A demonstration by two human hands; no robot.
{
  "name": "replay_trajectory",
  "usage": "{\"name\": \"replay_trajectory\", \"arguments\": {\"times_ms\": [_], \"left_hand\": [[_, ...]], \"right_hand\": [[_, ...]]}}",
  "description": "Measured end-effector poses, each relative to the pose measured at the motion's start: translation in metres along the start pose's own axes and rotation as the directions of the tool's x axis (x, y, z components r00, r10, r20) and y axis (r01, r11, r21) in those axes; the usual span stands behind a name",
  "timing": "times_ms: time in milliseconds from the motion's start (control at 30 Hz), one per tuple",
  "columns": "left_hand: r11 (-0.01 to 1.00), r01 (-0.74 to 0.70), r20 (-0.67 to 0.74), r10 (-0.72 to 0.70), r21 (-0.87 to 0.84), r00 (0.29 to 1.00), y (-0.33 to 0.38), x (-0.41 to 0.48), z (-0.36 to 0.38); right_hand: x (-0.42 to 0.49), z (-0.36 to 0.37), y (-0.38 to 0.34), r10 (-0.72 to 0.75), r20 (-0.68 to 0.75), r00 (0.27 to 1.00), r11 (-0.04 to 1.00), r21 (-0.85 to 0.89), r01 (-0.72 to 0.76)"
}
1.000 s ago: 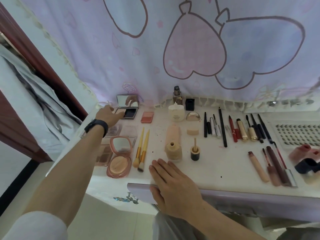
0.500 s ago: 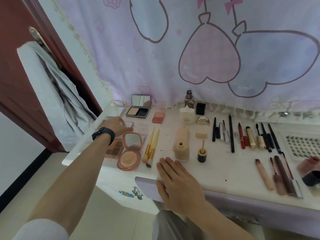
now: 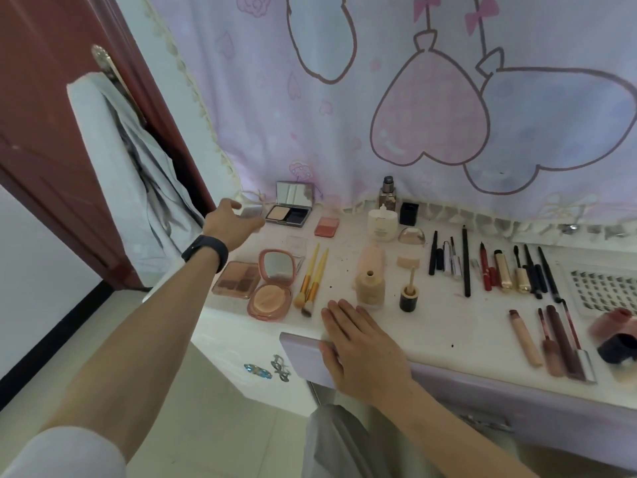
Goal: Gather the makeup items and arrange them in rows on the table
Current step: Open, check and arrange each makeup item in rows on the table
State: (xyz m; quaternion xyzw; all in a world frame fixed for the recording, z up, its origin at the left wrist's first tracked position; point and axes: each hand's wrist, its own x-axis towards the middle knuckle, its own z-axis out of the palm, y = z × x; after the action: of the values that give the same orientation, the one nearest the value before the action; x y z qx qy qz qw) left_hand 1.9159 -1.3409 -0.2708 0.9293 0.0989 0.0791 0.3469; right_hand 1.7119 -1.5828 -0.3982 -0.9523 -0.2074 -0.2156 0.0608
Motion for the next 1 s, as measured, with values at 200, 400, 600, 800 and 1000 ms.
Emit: {"name": "replay_trajectory", "arguments": {"times_ms": [200, 400, 600, 800, 1000], "left_hand": [[0.963, -0.129, -0.063, 0.117, -0.238, 0.991, 0.033, -0.04, -0.024], [0.908, -0.252, -0.005, 0.265, -0.334, 0.964, 0.064, -0.11, -0.035], [0.846, -0.36, 0.086, 0.424, -0.393, 0.902, 0.074, -0.18, -0.024], [0.803, -0.511, 0.21, 0.581, -0.307, 0.786, 0.088, -0.236, 0.003], [0.722, -0.64, 0.241, 0.692, -0.264, 0.681, 0.105, -0.271, 0.033]], "right_hand": [[0.001, -0.011, 0.0, -0.003, 0.05, 0.999, 1.0, -0.008, 0.003], [0.0, -0.035, 0.0, 0.026, 0.142, 0.989, 0.937, 0.342, -0.074], [-0.016, -0.091, 0.003, 0.431, 0.174, 0.885, 0.437, 0.818, -0.373], [-0.028, -0.141, 0.035, 0.483, 0.444, 0.755, -0.156, 0.892, -0.425], [-0.057, -0.154, 0.059, 0.516, 0.41, 0.752, -0.122, 0.904, -0.409]]}}
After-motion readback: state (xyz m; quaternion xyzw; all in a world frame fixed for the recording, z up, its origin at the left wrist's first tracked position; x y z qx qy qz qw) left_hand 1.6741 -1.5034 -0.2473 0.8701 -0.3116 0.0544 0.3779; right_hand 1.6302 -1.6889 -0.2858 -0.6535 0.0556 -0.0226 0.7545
